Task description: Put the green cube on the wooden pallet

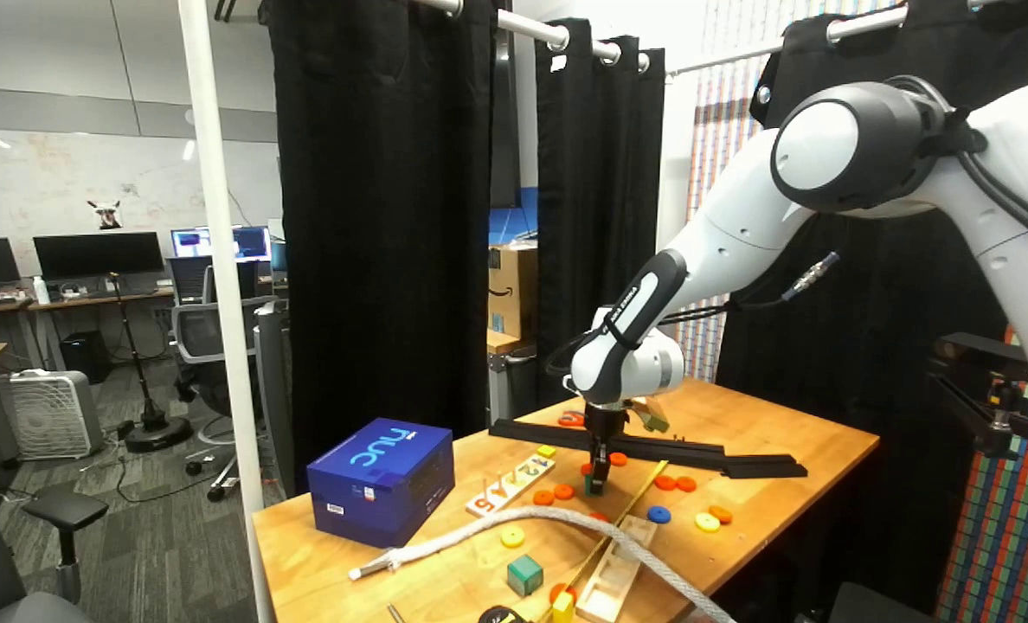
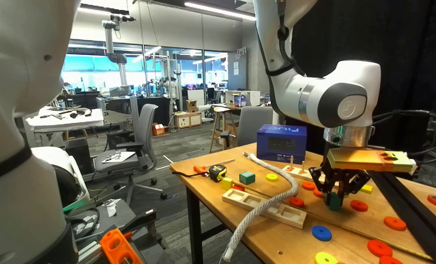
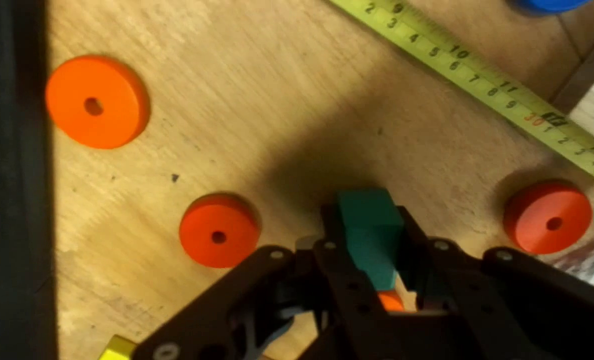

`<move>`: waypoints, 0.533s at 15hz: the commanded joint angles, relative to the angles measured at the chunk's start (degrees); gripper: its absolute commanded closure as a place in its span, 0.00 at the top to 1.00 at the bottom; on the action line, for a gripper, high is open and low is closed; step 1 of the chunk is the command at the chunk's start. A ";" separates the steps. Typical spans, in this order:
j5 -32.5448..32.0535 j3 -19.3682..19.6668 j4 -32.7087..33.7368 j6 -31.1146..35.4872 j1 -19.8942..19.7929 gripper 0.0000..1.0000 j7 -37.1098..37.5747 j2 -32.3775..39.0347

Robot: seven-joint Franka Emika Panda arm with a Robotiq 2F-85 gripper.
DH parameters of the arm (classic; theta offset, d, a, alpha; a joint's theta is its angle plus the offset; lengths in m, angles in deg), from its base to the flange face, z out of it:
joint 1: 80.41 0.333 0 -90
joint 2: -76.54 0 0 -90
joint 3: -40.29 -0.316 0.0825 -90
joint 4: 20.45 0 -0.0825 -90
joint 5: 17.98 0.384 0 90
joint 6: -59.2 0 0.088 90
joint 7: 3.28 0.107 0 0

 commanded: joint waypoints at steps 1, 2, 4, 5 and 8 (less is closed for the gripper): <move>5.54 0.14 0.88 -9.97 -0.19 0.21 -0.04 -3.28; 6.78 0.69 0.86 -12.35 0.16 0.21 0.28 -4.18; 8.66 2.28 0.38 -16.53 1.18 0.21 2.35 -6.38; 9.45 3.00 -0.09 -18.26 1.61 0.21 3.43 -7.60; 10.53 5.44 -1.06 -23.23 3.34 0.21 8.10 -10.54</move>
